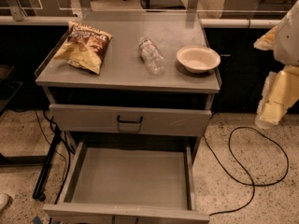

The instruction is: Place water bottle into middle drawer

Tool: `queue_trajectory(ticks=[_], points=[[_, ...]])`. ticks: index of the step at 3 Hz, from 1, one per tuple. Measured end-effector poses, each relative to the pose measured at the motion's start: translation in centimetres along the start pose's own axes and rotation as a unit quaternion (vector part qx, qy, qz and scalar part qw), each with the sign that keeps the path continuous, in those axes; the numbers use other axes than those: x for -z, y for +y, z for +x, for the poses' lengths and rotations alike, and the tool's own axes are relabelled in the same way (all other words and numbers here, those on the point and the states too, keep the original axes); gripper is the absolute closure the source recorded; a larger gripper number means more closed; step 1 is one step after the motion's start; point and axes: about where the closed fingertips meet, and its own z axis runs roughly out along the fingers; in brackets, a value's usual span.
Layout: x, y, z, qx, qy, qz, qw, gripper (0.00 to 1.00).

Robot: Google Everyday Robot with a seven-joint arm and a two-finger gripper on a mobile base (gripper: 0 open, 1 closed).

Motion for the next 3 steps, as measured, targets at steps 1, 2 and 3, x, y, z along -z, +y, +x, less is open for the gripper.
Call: queue_trajectory(ticks=[1, 2, 3], points=[[0.2, 0.2, -1.7, 0.008, 0.000, 0.000, 1.0000, 0.00], [0.2, 0.2, -1.7, 0.006, -0.001, 0.001, 1.0000, 0.00], [-0.6, 0.2, -3.1, -0.026, -0.007, 0.003, 0.9996, 0.00]])
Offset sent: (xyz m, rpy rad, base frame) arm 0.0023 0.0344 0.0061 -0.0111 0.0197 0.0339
